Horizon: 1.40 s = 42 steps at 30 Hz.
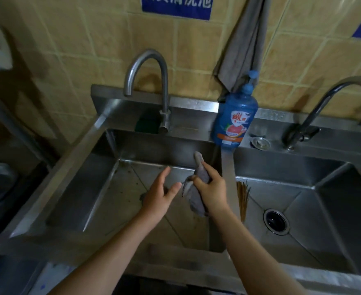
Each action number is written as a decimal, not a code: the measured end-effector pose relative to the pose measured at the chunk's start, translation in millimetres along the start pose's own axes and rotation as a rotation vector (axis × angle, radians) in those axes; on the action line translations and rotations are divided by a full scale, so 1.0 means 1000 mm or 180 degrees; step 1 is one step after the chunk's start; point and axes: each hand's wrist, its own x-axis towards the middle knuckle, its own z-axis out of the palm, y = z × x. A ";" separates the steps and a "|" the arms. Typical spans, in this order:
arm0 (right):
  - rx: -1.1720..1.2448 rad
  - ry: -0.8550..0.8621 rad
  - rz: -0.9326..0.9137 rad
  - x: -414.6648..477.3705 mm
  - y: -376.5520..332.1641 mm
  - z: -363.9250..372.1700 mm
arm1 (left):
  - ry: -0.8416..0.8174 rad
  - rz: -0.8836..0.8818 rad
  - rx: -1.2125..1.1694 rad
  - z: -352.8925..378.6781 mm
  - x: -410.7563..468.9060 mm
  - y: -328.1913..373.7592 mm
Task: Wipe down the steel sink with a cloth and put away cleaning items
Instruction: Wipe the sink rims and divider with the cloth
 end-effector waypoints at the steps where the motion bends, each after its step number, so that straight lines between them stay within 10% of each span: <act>1: 0.0012 0.0033 0.0026 -0.002 -0.006 0.010 | -0.0037 0.0067 -0.0007 -0.012 0.001 -0.002; 42: -0.0227 0.0096 0.0159 0.197 0.037 0.082 | 0.0231 -0.0201 -0.0752 -0.050 0.208 -0.054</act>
